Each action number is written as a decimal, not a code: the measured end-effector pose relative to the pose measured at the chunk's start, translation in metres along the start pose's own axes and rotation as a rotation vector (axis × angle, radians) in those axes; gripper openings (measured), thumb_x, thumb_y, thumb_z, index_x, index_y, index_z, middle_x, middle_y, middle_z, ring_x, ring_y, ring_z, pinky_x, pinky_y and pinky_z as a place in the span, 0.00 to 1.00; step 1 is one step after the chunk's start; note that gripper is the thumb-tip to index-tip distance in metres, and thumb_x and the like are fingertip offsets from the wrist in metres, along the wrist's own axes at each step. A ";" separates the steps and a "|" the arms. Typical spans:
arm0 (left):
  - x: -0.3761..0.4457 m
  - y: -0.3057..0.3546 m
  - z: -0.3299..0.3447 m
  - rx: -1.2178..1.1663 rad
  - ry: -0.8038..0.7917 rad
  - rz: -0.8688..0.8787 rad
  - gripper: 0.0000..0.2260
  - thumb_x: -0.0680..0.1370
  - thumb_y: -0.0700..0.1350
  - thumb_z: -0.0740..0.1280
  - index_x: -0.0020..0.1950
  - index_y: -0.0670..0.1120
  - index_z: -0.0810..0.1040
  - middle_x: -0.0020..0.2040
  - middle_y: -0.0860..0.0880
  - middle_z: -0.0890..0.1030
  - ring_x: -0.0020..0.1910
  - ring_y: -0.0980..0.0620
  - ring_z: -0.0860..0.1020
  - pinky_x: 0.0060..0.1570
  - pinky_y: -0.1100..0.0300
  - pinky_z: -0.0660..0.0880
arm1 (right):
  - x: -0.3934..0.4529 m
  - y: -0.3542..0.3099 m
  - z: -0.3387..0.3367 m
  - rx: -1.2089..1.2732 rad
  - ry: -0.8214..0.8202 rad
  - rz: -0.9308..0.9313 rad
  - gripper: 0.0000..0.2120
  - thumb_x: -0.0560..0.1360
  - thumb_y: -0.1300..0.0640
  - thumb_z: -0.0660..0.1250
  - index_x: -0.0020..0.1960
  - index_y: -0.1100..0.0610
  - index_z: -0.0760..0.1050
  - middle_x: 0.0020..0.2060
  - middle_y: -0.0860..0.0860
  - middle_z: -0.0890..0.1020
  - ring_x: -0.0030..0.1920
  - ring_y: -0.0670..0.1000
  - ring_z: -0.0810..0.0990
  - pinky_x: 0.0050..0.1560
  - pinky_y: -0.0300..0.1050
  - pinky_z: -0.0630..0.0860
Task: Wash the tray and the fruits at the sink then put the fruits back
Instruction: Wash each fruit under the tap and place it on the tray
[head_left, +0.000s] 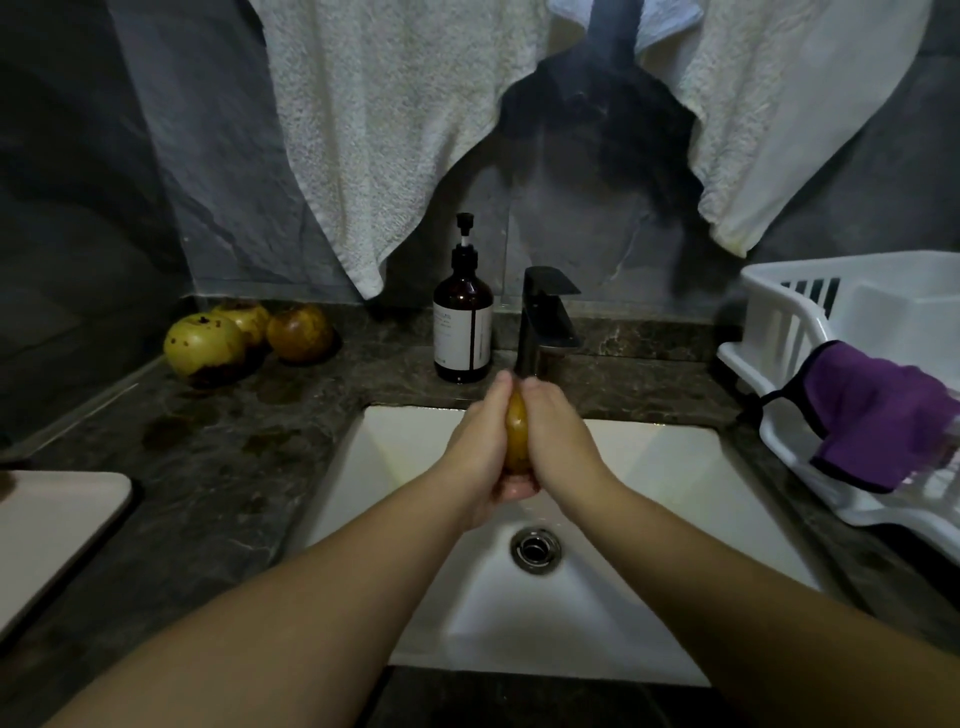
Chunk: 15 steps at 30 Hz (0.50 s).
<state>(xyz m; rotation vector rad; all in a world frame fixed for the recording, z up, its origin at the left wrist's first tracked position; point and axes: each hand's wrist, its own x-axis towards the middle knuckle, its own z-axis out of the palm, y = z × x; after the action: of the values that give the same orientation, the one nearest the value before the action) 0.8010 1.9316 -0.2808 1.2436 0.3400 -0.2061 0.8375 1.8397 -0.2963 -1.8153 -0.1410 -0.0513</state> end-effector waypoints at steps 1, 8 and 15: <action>-0.002 -0.001 0.000 -0.015 -0.039 -0.028 0.26 0.79 0.71 0.62 0.65 0.54 0.81 0.56 0.46 0.87 0.52 0.47 0.86 0.41 0.52 0.84 | -0.003 0.002 0.004 -0.149 0.043 -0.105 0.20 0.81 0.40 0.53 0.67 0.44 0.75 0.61 0.44 0.77 0.58 0.46 0.76 0.58 0.48 0.74; -0.005 0.001 0.006 -0.044 -0.013 -0.011 0.23 0.81 0.68 0.60 0.62 0.53 0.81 0.56 0.44 0.86 0.48 0.48 0.87 0.41 0.52 0.84 | -0.004 -0.002 0.000 -0.121 0.056 -0.194 0.14 0.81 0.47 0.58 0.59 0.41 0.80 0.57 0.43 0.81 0.58 0.45 0.78 0.56 0.45 0.75; -0.007 0.005 0.001 -0.066 0.016 -0.033 0.20 0.81 0.67 0.62 0.60 0.53 0.80 0.53 0.43 0.86 0.48 0.44 0.87 0.40 0.50 0.85 | 0.002 -0.002 -0.002 0.065 0.034 -0.064 0.15 0.83 0.43 0.58 0.64 0.43 0.78 0.58 0.46 0.81 0.60 0.51 0.79 0.57 0.49 0.77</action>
<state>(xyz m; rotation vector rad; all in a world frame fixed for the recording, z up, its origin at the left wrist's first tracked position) 0.7961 1.9324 -0.2734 1.1752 0.3786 -0.2117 0.8389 1.8380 -0.2934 -1.7442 -0.1745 -0.1213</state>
